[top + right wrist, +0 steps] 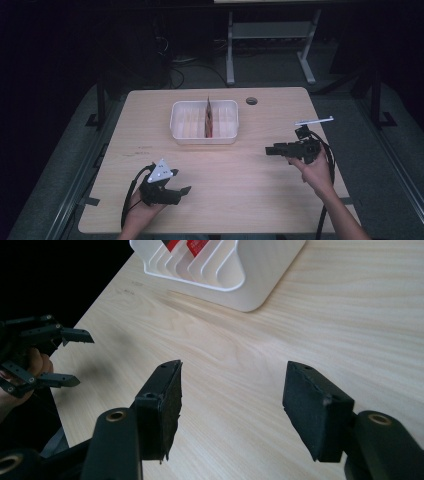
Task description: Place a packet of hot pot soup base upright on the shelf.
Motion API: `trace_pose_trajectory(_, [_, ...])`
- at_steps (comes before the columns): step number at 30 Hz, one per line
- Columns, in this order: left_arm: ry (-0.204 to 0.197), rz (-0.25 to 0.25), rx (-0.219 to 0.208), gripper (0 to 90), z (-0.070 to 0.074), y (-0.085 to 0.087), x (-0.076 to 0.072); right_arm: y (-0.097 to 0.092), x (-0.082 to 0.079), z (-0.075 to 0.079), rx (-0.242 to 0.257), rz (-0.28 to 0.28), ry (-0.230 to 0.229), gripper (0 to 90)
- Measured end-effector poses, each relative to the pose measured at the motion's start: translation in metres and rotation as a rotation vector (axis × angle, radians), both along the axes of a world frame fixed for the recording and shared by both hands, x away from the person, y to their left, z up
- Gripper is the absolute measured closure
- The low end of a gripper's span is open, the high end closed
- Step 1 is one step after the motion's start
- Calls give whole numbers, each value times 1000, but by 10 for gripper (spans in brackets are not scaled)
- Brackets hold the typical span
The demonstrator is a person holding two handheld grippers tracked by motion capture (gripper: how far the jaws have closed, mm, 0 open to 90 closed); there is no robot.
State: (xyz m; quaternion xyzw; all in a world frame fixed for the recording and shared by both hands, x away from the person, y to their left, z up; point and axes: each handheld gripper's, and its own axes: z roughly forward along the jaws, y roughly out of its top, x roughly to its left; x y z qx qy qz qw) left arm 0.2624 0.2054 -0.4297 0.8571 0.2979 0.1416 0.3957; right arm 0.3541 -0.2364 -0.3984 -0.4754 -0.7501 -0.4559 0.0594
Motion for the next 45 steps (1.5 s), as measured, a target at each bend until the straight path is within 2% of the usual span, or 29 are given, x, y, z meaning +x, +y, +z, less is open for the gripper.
trace_pose_trajectory(4, [-1, 3, -5, 264, 0, 0, 0, -4, -4, -2, -12, -2, 2, 395])
trace_pose_trajectory(37, [0, 1, -3, 264, 0, -1, -1, -32, -40, -31, 10, -22, 18, 395])
trace_pose_trajectory(45, [1, -3, -2, 264, 0, -2, -1, -34, -49, -37, -13, -16, 23, 391])
